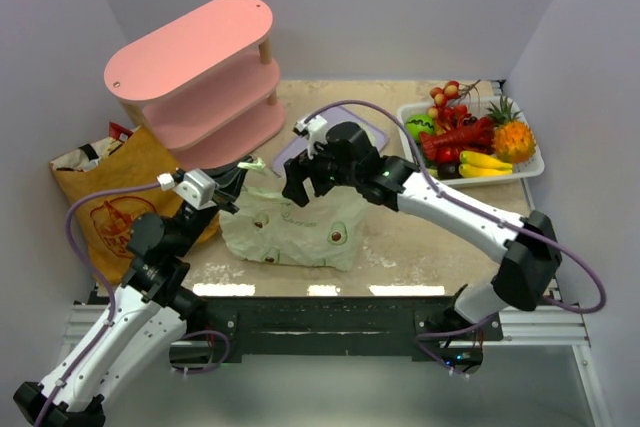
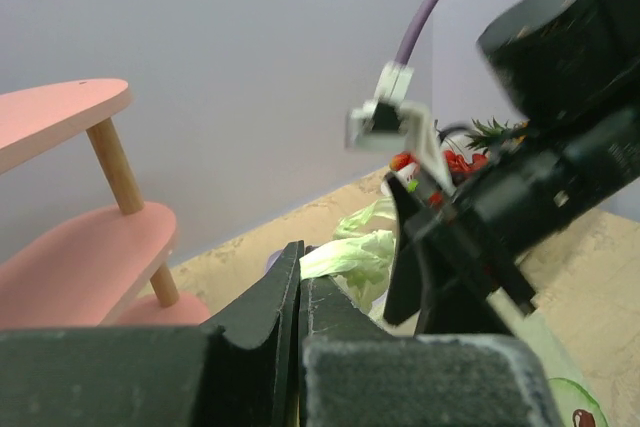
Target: Place the mixed food into the grocery bags and tie them
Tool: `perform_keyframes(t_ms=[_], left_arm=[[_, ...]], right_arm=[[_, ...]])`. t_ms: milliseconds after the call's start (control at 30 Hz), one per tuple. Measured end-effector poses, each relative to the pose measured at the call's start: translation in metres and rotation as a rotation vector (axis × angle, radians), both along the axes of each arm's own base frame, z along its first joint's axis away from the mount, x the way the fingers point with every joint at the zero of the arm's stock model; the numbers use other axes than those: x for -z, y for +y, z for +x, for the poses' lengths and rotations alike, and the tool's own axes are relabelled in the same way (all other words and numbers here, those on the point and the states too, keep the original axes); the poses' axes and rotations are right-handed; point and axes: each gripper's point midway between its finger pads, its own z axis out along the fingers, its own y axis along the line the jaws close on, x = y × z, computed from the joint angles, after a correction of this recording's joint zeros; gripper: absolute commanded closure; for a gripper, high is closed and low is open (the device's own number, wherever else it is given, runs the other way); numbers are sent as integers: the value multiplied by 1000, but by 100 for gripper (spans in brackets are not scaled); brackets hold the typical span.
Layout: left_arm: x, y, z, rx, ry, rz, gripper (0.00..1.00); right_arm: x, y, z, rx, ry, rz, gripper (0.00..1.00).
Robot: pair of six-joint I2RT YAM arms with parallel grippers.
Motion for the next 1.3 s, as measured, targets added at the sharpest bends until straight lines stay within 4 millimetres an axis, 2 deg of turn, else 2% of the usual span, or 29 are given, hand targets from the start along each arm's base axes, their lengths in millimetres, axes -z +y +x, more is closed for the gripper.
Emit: perform_keyframes(t_ms=[100, 167, 267, 333, 400, 500, 667, 833, 933, 1000, 1067, 1133, 1200, 1300], left_arm=[[0, 0, 0, 0, -1, 0, 100], [0, 0, 0, 0, 0, 0, 100], [0, 0, 0, 0, 1, 0, 100], [0, 0, 0, 0, 0, 0, 100], [0, 0, 0, 0, 0, 0, 100], [0, 0, 0, 0, 0, 0, 100], [0, 0, 0, 0, -1, -1, 100], [0, 0, 0, 0, -2, -1, 100], [-1, 0, -1, 0, -4, -2, 100], [-1, 1, -1, -1, -6, 0, 100], [-1, 1, 0, -4, -7, 2, 100], [-1, 2, 0, -9, -6, 1, 100], [0, 2, 3, -19, -1, 0, 100], [0, 5, 9, -49, 11, -7, 100]], right_arm=[[-42, -16, 2, 29, -80, 16, 9], [-72, -28, 11, 74, -142, 28, 9], [-97, -44, 30, 163, -202, 12, 9], [-99, -57, 48, 239, -217, -35, 9], [-93, -64, 68, 312, -220, -98, 9], [-72, -71, 97, 385, -200, -189, 9], [-12, -80, 134, 439, -115, -350, 10], [25, -94, 161, 504, -74, -480, 17], [42, -98, 166, 518, -58, -534, 37], [52, -101, 163, 517, -37, -564, 62], [55, -104, 160, 513, -26, -583, 92], [54, -106, 159, 514, -22, -588, 100], [46, -105, 162, 513, -21, -571, 100], [18, -104, 169, 526, -50, -523, 100]])
